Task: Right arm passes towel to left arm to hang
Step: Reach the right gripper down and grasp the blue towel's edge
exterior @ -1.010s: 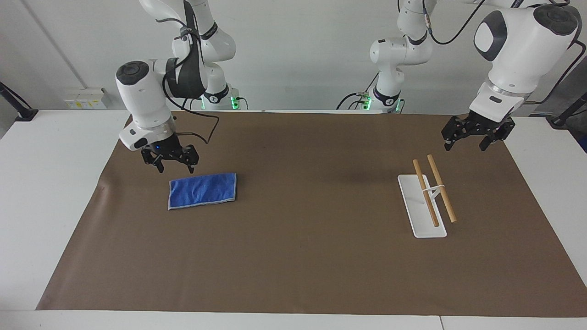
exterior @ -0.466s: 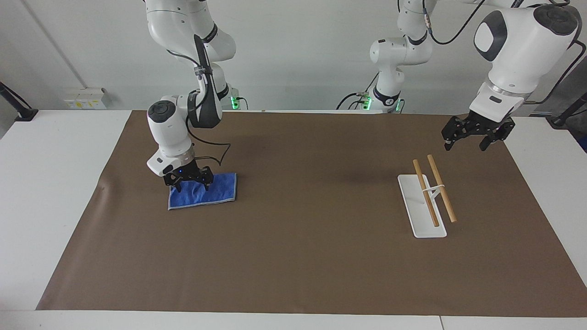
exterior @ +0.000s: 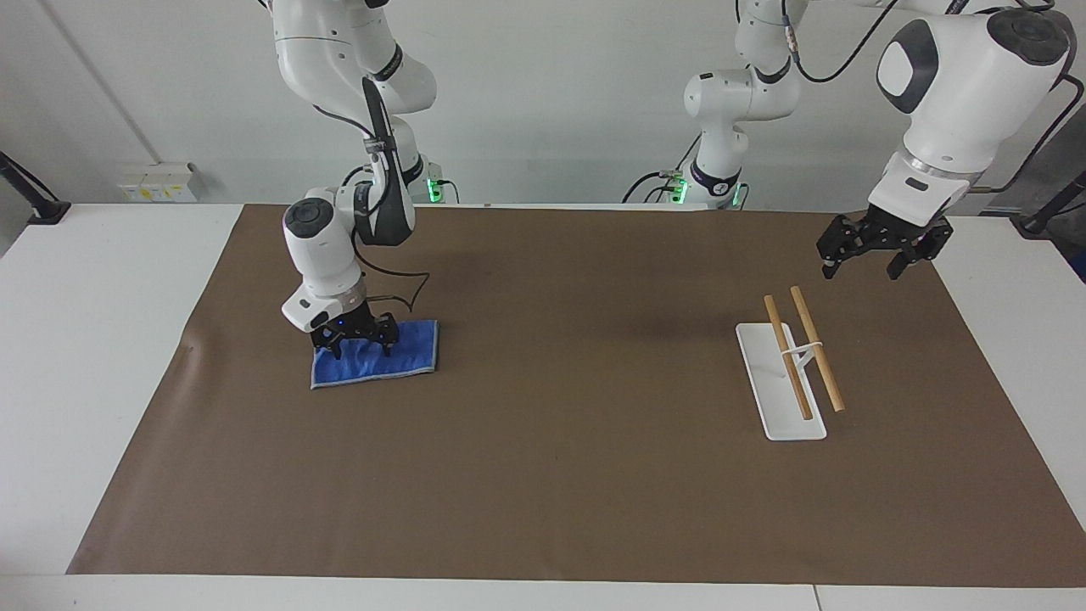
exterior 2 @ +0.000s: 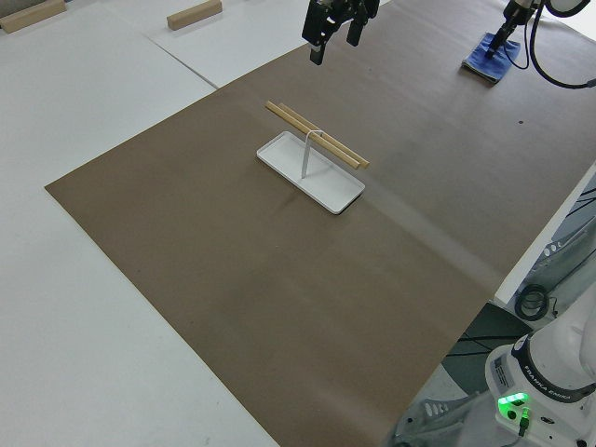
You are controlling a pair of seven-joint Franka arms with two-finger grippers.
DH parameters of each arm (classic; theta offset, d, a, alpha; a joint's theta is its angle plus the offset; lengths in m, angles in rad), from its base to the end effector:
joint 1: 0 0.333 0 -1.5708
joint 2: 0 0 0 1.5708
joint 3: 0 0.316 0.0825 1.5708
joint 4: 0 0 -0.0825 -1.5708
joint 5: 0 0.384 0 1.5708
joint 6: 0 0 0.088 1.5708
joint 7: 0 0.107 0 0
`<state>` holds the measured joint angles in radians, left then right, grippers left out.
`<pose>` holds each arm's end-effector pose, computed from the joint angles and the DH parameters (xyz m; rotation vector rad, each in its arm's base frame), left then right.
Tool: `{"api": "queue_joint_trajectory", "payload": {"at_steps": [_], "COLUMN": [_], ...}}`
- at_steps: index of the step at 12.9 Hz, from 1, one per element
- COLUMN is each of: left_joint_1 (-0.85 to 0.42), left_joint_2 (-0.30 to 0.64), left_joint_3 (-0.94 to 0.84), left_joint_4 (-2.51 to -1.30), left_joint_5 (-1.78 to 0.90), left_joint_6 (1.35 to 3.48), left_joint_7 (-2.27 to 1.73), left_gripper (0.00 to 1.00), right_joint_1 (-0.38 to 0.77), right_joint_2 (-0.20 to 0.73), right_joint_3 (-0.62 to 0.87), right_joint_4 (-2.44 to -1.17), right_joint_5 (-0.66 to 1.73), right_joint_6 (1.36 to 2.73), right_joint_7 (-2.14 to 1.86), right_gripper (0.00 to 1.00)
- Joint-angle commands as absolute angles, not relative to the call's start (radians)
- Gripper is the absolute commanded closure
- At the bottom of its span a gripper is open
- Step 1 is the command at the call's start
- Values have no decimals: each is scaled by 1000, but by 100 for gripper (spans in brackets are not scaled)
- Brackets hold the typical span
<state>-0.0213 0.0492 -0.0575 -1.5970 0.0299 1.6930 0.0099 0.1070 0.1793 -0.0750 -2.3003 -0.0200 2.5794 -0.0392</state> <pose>0.5784 -0.0420 0.5952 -3.1121 0.1425 -0.0744 0.5366 0.0175 0.2796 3.1094 0.1392 0.1559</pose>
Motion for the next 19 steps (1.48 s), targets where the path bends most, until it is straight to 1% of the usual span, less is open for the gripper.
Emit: {"api": "queue_joint_trajectory", "payload": {"at_steps": [1, 2, 3, 4, 6, 9, 13, 15, 19], "left_joint_1": [-26, -26, -26, -26, -26, -26, -26, -26, -26], "left_joint_2": [26, 26, 26, 26, 26, 26, 26, 26, 21], "left_joint_3": [-49, -49, -49, -49, -49, -49, -49, -49, -49], "left_joint_4": [-1618, -1618, -1618, -1618, -1618, -1618, -1618, -1618, -1620], "left_joint_5": [20, 20, 20, 20, 20, 20, 20, 20, 20], "left_joint_6": [1694, 1694, 1694, 1694, 1694, 1694, 1694, 1694, 1692], "left_joint_7": [11, 9, 11, 11, 9, 11, 11, 11, 11], "left_gripper": [0, 0, 0, 0, 0, 0, 0, 0, 0], "right_joint_1": [98, 98, 98, 101, 117, 126, 150, 150, 152], "right_joint_2": [176, 176, 176, 176, 175, 160, 117, 115, 126], "right_joint_3": [-71, -71, -71, -71, -66, -64, -58, -34, -9], "right_joint_4": [-2313, -2312, -2309, -2303, -2280, -2220, -2172, -2090, -1981], "right_joint_5": [0, 0, 0, 0, 17, 93, 159, 208, 436], "right_joint_6": [2600, 2599, 2596, 2592, 2577, 2505, 2476, 2415, 2401], "right_joint_7": [-104, -104, -107, -98, -57, -51, -26, -2, 26], "right_gripper": [35, 64, 85, 100, 100, 100, 100, 100, 100]}}
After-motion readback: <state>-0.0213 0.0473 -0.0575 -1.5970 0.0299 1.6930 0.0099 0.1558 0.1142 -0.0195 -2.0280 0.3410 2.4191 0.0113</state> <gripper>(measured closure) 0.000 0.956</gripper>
